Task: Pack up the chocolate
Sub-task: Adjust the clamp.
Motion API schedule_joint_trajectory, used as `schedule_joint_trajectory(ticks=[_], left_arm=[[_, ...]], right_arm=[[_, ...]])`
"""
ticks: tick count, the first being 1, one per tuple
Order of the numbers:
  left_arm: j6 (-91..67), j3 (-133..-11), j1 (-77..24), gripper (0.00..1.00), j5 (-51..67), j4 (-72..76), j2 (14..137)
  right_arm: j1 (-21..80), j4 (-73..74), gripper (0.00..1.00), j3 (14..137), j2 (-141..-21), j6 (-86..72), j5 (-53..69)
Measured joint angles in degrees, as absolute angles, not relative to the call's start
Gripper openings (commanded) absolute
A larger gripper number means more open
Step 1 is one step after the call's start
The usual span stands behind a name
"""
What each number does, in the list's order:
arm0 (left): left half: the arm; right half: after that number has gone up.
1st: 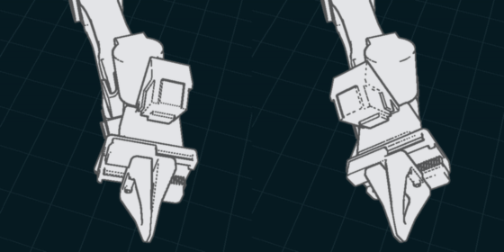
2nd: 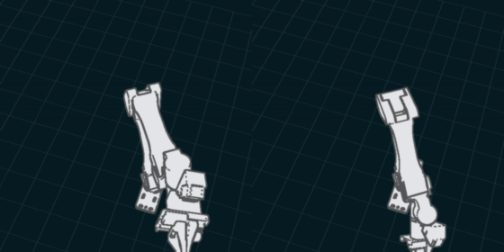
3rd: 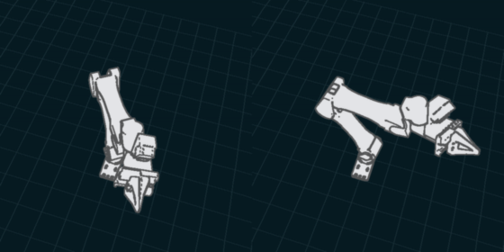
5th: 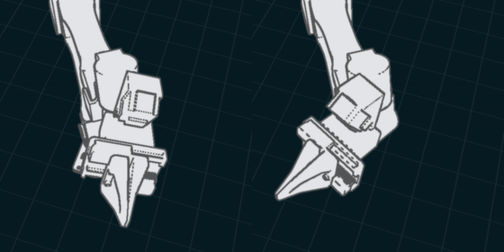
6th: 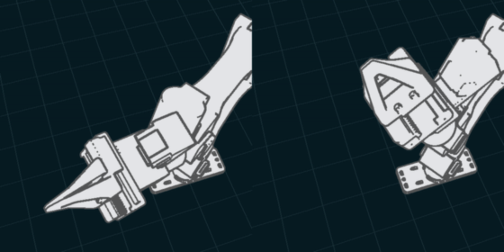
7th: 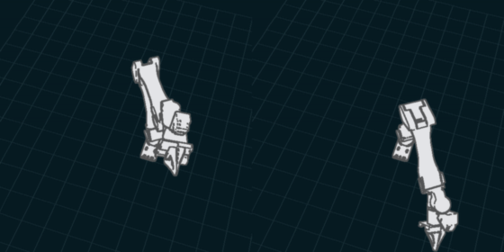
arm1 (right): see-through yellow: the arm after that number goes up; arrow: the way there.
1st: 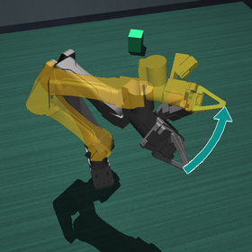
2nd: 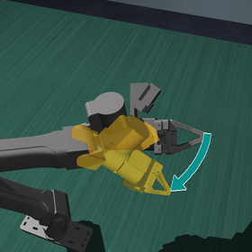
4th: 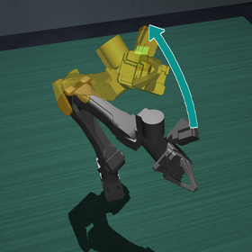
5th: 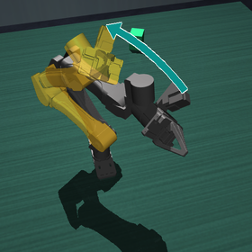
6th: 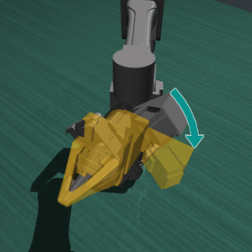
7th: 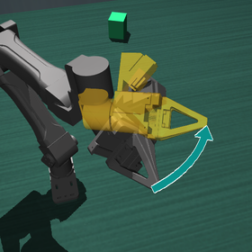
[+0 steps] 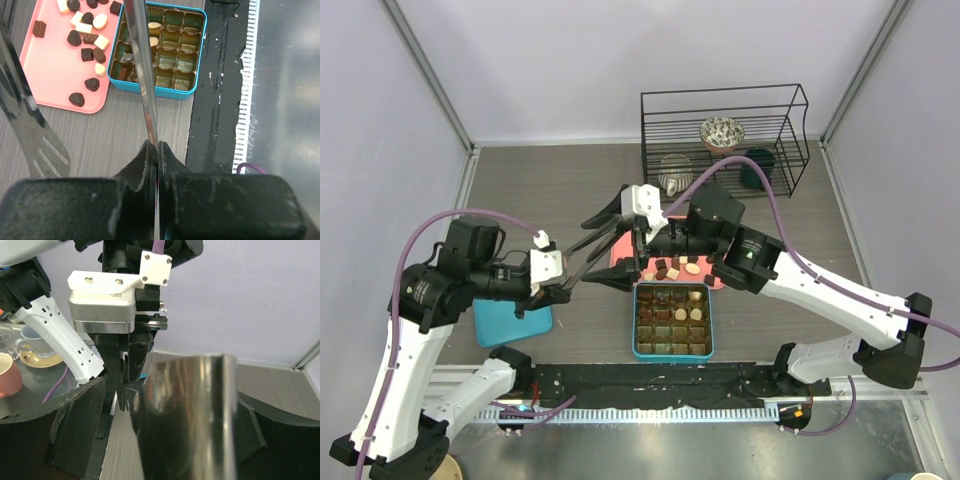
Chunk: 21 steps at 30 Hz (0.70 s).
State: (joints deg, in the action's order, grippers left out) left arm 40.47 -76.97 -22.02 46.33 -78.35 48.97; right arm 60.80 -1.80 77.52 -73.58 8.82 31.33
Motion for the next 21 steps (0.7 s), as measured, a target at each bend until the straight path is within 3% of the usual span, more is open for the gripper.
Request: schedule_joint_trajectory(ticks=[21], left_arm=[[38.98, -77.97, -22.31, 0.0, 46.24, -78.3, 49.12]], right_arm=[[60.8, -6.04, 0.73, 78.22, -76.14, 7.66, 32.58]])
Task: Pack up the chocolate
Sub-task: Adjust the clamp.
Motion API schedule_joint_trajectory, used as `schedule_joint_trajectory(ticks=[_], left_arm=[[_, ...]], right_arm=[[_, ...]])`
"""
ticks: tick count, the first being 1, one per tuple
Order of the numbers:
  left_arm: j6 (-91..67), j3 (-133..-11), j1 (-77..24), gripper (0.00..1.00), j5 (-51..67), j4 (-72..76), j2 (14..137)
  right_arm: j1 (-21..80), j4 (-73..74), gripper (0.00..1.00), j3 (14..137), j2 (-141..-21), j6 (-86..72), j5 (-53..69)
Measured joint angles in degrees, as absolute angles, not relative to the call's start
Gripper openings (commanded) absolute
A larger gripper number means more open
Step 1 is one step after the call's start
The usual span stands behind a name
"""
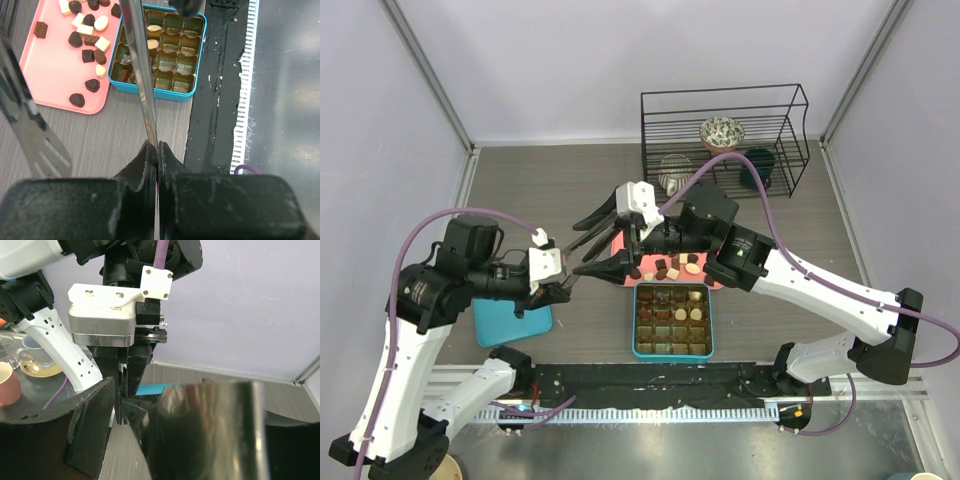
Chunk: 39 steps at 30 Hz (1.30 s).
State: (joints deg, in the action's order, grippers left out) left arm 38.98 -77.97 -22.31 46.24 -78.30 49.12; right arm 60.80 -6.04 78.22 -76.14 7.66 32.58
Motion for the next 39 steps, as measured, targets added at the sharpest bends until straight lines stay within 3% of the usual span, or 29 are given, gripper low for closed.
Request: schedule_joint_trajectory(ticks=[7, 20, 25, 27, 31, 33, 37, 39], left_arm=[[38.72, -77.97, -22.44, 0.0, 46.09, -78.3, 49.1], [37.45, -80.25, -22.52, 0.0, 44.77, -78.52, 48.77], [37.45, -80.38, -22.55, 0.0, 44.16, -78.48, 48.58], [37.47, -80.42, -22.55, 0.09, 43.88, -78.28, 48.58], [37.47, -80.66, -22.55, 0.72, 43.42, -77.97, 48.58], [36.82, -81.3, -22.72, 0.78, 43.44, -78.32, 48.58], [35.59, -84.29, -22.87, 1.0, 41.74, -78.5, 48.27], [35.03, -86.04, -22.87, 1.0, 40.49, -78.46, 47.77]], right_arm=[[60.8, -6.9, 0.61, 78.22, -76.14, 7.18, 32.56], [60.97, -7.88, 0.49, 77.97, -76.12, 6.17, 31.81], [61.14, -8.19, 0.38, 77.82, -76.12, 4.95, 32.16], [61.28, -8.12, 0.31, 77.8, -76.12, 4.12, 32.62], [61.49, -8.14, 0.28, 77.76, -76.09, 3.42, 32.93], [61.28, -8.25, 0.26, 77.52, -76.09, 3.92, 31.48], [60.84, -8.01, 0.22, 76.66, -75.99, 4.27, 29.47], [60.84, -7.64, 0.21, 76.51, -75.96, 4.54, 28.45]])
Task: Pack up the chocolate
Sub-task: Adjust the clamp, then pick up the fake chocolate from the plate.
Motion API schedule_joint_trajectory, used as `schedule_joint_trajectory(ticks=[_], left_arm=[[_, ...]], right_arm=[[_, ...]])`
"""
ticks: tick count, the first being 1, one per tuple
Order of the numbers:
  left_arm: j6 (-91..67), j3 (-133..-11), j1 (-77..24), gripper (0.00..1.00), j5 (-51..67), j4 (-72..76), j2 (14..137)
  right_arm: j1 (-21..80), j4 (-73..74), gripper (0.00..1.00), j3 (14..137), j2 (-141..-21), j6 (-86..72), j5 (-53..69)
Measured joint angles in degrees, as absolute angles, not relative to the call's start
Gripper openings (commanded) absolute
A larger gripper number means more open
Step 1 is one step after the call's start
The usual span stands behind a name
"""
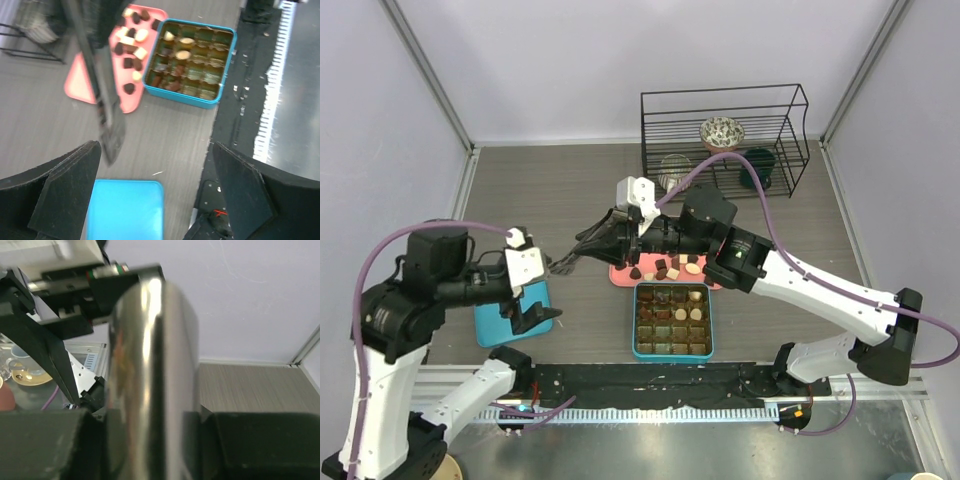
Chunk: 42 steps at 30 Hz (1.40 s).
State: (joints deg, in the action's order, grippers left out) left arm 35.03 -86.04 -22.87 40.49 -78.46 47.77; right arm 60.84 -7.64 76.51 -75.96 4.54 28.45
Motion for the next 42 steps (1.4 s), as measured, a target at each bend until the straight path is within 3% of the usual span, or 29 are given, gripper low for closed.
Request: schedule_joint_trajectory(ticks=[10, 23, 31, 39, 42], left_arm=[[31.57, -92.44, -22.9, 1.0, 25.39, -77.87, 45.82], [20.34, -70.17, -22.87, 1.0, 0.6, -69.04, 56.86], [17.41, -67.42, -21.37, 1.0, -5.26, -58.15, 59.18], [15.53, -64.66, -6.17, 1.0, -0.82, -52.03, 69.84], [14.85, -63.86, -3.99, 1.0, 0.51, -50.26, 71.53]], right_arm=[[60.9, -4.34, 0.15, 75.0, -72.58, 7.29, 16.36], [56.73, -4.75, 0.1, 63.55, -71.0, 7.14, -19.33], [47.22, -6.09, 0.08, 60.03, -73.87, 0.62, -23.64], [40.07, -8.67, 0.09, 60.88, -82.67, -6.42, -23.44], [38.54, -8.58, 0.15, 61.34, -86.28, -8.64, -23.4]])
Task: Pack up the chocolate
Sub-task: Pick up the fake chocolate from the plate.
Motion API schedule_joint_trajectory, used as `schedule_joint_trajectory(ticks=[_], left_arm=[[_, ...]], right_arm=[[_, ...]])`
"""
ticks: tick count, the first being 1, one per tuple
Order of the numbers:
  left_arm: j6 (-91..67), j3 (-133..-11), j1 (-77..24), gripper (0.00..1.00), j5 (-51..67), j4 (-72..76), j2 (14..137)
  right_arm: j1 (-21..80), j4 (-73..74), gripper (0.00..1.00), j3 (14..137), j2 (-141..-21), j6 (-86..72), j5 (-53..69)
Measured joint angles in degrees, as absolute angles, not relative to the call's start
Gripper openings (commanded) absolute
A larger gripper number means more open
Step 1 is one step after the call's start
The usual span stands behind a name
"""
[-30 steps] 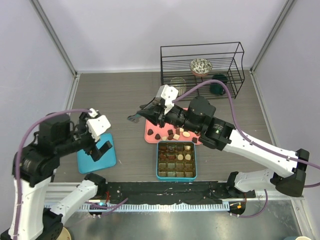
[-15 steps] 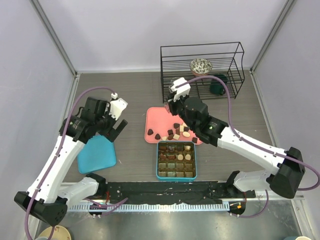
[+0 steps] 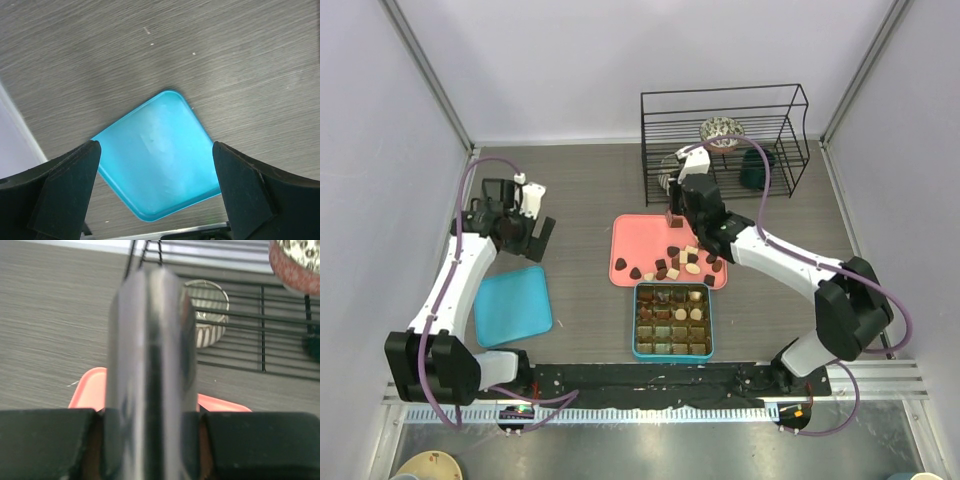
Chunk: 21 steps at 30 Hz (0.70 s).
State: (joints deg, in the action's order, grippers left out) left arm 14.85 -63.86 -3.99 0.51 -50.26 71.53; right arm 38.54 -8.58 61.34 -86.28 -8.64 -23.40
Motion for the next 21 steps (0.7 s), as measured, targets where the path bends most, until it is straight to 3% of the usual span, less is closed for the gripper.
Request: schedule_joint_trajectory(ticks=[5, 21], left_arm=[[13.76, -61.08, -3.99, 1.0, 2.63, -47.94, 70.57], [13.76, -57.41, -3.99, 1.0, 4.62, -45.87, 66.41]], right_arm=[[37.32, -8.82, 0.29, 61.36, -88.16, -10.81, -23.44], [37.32, -15.84, 0.41, 60.86, -89.78, -10.92, -27.75]])
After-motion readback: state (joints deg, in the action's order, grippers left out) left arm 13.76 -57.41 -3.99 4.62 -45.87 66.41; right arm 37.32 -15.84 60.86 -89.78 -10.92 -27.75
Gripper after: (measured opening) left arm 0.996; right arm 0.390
